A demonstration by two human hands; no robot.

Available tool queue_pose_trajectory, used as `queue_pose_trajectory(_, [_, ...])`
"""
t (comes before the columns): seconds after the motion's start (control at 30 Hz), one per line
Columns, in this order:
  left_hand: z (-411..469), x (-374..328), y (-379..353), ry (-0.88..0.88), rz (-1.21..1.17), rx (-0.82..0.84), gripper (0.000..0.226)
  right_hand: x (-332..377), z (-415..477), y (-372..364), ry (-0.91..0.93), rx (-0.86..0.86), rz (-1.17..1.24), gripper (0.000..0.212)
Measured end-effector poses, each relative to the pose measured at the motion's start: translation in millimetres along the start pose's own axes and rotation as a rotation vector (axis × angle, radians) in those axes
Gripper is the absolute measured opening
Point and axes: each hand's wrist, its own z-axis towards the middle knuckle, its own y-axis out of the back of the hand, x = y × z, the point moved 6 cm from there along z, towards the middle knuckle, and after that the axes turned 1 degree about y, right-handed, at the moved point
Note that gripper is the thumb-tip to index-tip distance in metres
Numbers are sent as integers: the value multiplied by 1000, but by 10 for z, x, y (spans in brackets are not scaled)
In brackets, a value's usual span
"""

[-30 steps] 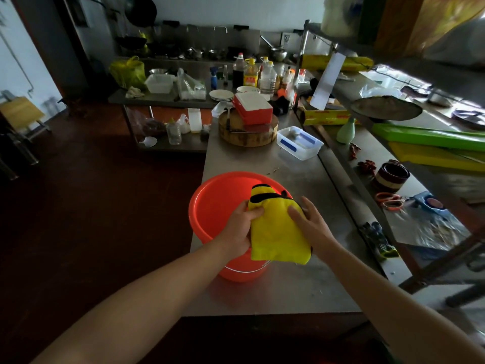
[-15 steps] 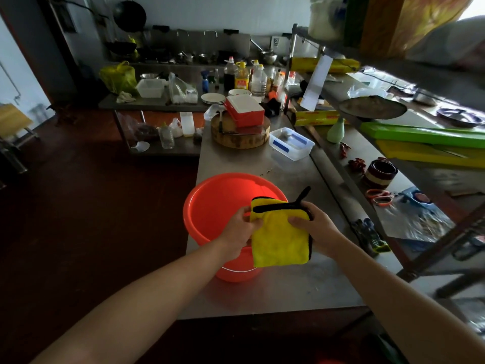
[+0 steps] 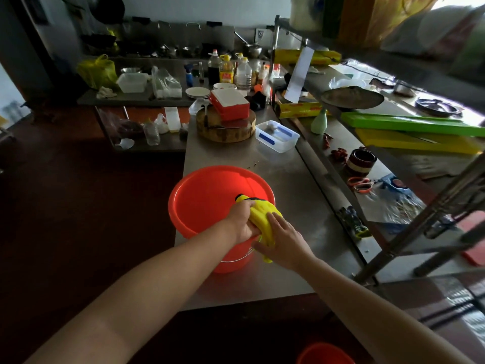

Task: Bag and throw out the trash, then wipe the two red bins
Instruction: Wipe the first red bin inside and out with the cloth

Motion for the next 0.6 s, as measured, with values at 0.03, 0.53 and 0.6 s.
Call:
queue_pose_trajectory(0.03, [-11, 6, -15, 12, 18, 26, 27, -2, -23, -1, -30, -23, 64, 85])
queue_pose_trajectory(0.53, [55, 477, 478, -704, 1976, -323, 32, -533, 23, 522, -401, -288, 446, 21])
queue_pose_trajectory(0.6, [85, 464, 498, -662, 1967, -349, 29, -563, 26, 562, -419, -282, 453, 23])
